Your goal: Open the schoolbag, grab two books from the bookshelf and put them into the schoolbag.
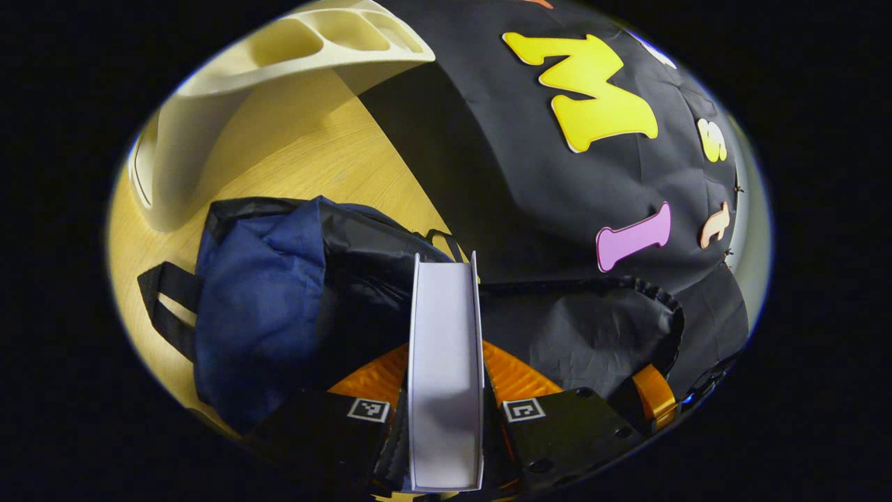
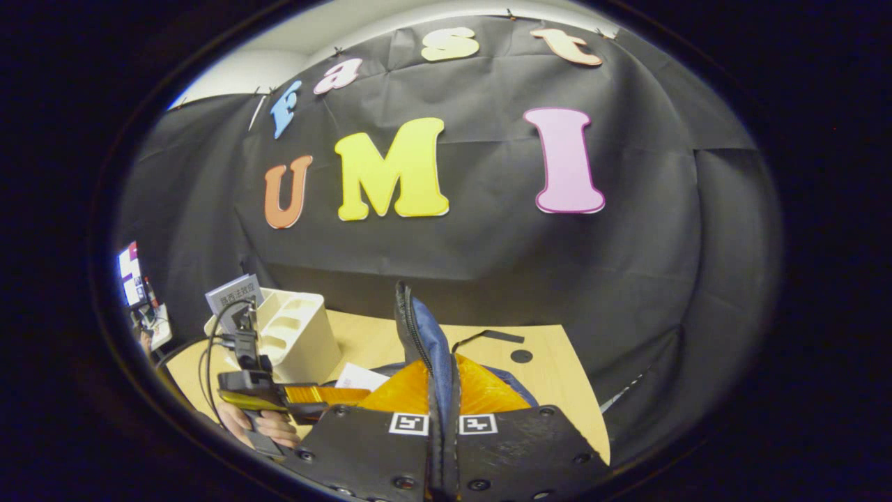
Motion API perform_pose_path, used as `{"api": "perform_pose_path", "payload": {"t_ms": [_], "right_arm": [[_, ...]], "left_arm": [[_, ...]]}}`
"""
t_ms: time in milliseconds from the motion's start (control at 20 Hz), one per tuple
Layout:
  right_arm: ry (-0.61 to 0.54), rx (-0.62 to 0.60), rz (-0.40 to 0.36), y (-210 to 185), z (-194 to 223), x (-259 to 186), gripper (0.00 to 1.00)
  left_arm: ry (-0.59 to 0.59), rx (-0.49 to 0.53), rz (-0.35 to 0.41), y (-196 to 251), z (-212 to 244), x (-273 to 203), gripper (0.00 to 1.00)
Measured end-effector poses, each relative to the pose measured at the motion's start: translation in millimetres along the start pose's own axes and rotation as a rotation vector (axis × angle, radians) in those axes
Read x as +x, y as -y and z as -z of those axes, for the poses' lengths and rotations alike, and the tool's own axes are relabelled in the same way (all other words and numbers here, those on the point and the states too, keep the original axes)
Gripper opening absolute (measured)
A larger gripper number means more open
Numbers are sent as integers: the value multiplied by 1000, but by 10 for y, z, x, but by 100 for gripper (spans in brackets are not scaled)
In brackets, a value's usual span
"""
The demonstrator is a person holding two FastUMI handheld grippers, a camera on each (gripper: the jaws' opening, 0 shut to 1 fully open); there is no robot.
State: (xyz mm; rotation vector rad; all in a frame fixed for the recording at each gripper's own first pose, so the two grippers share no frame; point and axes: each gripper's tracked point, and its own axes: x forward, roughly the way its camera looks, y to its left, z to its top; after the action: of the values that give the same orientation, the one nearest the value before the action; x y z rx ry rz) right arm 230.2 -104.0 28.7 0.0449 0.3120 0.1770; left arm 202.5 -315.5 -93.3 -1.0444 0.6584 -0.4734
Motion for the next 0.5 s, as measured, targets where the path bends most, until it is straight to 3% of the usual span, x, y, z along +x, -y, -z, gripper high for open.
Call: {"api": "perform_pose_path", "payload": {"t_ms": [500], "right_arm": [[13,-63,11,-229,1,-40,1]], "left_arm": [[22,75,13,-55,417,371,48]]}}
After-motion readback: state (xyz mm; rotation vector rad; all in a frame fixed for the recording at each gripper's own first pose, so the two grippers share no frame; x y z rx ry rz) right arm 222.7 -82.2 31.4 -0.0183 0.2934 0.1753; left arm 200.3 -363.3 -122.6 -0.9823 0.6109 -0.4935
